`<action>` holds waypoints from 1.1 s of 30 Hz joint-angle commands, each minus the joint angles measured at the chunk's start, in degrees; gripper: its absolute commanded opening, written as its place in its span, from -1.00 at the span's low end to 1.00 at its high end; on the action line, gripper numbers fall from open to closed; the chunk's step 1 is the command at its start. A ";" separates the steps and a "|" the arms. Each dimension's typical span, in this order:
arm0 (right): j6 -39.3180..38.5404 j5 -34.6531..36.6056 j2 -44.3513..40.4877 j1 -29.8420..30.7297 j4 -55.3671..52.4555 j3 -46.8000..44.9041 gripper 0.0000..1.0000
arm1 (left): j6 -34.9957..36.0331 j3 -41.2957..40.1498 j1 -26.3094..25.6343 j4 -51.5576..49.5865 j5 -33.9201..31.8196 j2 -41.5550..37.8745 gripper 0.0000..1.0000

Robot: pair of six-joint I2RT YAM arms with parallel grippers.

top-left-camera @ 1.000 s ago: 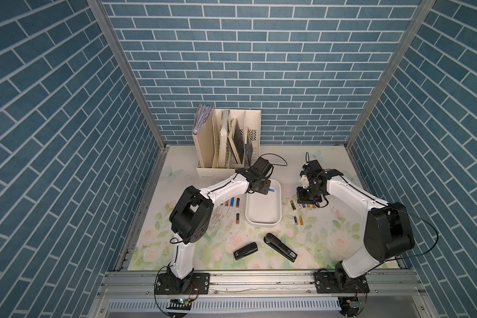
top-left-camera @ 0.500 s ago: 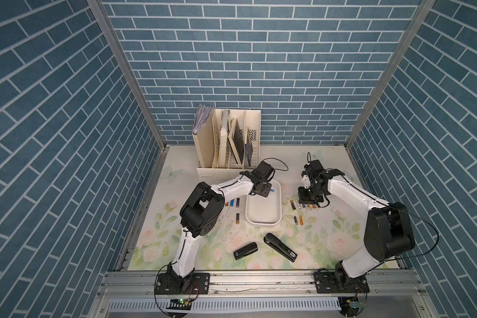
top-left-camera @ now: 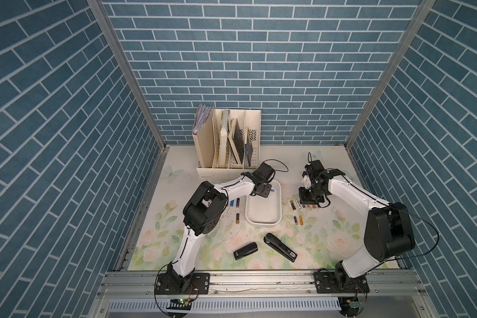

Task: Take the batteries out of the storage box
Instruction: Pick up the battery from the storage box.

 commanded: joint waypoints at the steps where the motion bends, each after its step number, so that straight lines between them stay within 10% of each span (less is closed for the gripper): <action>1: -1.73 0.56 0.24 -0.28 -1.60 -0.57 -0.53 | 0.15 0.94 0.03 0.13 -0.51 1.26 -0.15; 22: -1.87 0.24 -0.91 -0.72 -1.33 -1.46 -0.53 | -0.50 -0.44 -0.75 -0.47 -1.01 1.25 -0.51; 33: -1.88 -0.12 -0.91 -0.81 -0.72 -2.42 -0.53 | -0.77 0.23 -1.14 -1.48 -1.35 2.20 -0.37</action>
